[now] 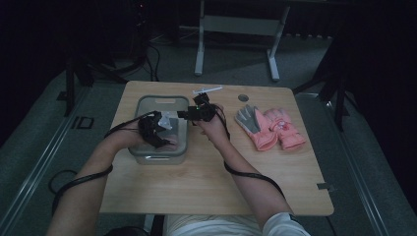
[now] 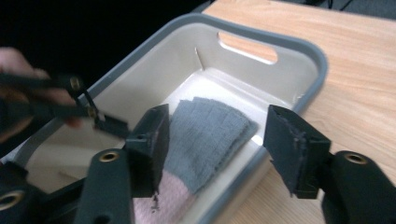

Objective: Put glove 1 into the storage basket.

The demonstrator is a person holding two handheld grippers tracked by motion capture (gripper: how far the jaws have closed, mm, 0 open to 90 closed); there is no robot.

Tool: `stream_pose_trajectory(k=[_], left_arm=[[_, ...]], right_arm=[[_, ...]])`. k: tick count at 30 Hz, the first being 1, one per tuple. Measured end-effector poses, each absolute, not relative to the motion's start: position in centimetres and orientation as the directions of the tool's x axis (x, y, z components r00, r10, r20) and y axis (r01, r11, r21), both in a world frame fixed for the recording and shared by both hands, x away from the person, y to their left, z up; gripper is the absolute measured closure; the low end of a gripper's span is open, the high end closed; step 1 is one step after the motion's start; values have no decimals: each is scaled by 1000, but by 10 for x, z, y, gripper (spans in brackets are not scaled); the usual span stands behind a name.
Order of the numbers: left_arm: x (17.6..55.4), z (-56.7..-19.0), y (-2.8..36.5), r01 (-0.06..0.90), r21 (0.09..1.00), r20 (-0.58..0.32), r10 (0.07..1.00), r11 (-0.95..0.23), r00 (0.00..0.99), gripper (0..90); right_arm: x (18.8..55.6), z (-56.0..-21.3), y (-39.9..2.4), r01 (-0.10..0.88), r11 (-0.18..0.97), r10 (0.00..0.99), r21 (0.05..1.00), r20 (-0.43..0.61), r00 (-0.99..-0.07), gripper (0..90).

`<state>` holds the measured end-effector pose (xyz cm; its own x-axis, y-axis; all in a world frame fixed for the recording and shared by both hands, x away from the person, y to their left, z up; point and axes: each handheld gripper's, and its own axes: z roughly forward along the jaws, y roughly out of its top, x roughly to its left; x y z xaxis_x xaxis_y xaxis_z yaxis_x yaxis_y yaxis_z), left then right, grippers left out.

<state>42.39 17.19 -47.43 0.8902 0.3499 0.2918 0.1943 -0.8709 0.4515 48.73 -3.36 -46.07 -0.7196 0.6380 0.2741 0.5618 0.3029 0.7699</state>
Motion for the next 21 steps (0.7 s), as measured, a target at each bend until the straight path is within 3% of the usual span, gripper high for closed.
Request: stream_pose_trajectory(k=[10,15,21], left_arm=[[413,-459,167,214,487,277,382,-847,882,381],[411,-451,159,235,516,249,407,-824,879,392],[408,-440,153,269,576,204,455,-772,867,403]], right_arm=[[464,-446,-78,480,272,567,834,265,-780,230],[451,-442,-102,428,297,560,853,207,-802,203],[440,-452,-140,434,317,566,843,199,-800,166]])
